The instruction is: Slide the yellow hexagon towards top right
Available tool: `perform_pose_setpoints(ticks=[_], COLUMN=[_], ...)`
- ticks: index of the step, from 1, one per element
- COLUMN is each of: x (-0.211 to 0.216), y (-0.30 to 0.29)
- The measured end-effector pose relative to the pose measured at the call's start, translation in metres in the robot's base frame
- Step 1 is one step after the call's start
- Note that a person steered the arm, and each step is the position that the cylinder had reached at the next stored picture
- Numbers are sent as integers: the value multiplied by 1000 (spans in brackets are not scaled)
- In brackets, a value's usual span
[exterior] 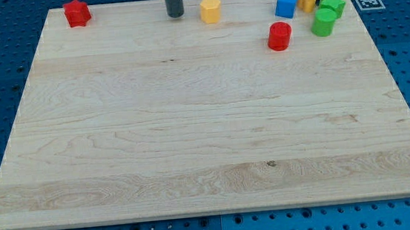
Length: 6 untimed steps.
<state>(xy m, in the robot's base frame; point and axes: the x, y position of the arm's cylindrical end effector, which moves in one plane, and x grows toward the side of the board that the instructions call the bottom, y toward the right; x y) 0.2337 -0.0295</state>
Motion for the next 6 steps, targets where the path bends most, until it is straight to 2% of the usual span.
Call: perform_pose_setpoints(ticks=[2,4,5,6], x=[10,25,25,25], y=[79,128,131,88])
